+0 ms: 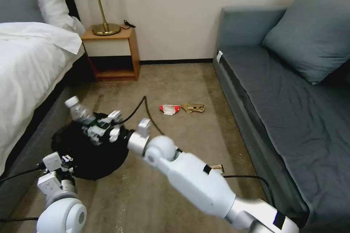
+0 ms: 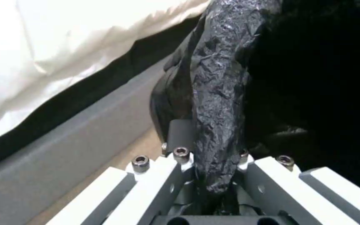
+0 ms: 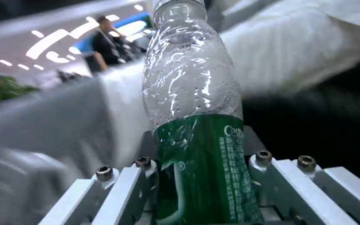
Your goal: Pick up the trash bin, then pick up the garbage on the floor and place it into the trash bin.
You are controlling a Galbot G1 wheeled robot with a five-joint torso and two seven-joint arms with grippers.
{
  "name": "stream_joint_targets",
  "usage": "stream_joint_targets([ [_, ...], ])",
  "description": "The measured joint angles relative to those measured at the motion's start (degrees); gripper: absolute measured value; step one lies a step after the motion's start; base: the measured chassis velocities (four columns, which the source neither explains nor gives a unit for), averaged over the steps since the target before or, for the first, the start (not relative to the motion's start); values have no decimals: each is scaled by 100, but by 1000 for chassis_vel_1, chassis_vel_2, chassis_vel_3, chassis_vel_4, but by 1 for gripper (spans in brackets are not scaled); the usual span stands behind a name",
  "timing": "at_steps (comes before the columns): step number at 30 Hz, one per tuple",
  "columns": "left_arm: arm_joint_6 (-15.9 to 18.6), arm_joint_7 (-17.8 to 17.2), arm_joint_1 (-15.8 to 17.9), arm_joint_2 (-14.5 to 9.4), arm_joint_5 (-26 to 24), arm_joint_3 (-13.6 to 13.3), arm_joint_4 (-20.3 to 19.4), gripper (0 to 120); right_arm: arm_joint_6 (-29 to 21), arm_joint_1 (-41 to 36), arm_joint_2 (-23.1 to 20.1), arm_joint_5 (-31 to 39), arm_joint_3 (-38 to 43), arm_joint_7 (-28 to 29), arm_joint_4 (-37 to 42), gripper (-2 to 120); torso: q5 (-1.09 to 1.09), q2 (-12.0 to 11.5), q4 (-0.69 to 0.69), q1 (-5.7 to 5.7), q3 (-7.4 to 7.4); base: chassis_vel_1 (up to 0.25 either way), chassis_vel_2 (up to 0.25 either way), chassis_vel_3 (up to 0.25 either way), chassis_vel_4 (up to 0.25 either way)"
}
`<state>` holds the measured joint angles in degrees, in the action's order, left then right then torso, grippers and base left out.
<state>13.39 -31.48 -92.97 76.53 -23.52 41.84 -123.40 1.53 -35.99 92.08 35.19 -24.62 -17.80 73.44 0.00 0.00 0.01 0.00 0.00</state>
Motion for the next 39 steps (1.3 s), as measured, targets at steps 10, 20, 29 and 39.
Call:
stream_joint_targets([
  [10, -18, -9, -123, 4, -3, 5, -111, 3, 614, 36, 27, -615, 218, 255, -1129, 27, 0, 0, -2, 0, 0, 0, 0, 0, 0],
  [20, -88, -12, -39, 13, 3, 12, -19, 3, 471, -149, 10, -824, 218, 335, -748, 25, 0, -1, -1, 0, 0, 0, 0, 0, 0],
  [29, -103, -12, 94, 39, -18, -3, 161, 3, 357, -171, -40, -755, -34, 424, -273, 30, 0, -1, -1, 0, 0, 0, 0, 0, 0],
  [39, -115, -7, 130, 98, -5, -70, 213, 3, 257, -176, -204, -725, -172, 622, -17, 69, 0, 0, -1, 0, 0, 0, 0, 0, 0],
])
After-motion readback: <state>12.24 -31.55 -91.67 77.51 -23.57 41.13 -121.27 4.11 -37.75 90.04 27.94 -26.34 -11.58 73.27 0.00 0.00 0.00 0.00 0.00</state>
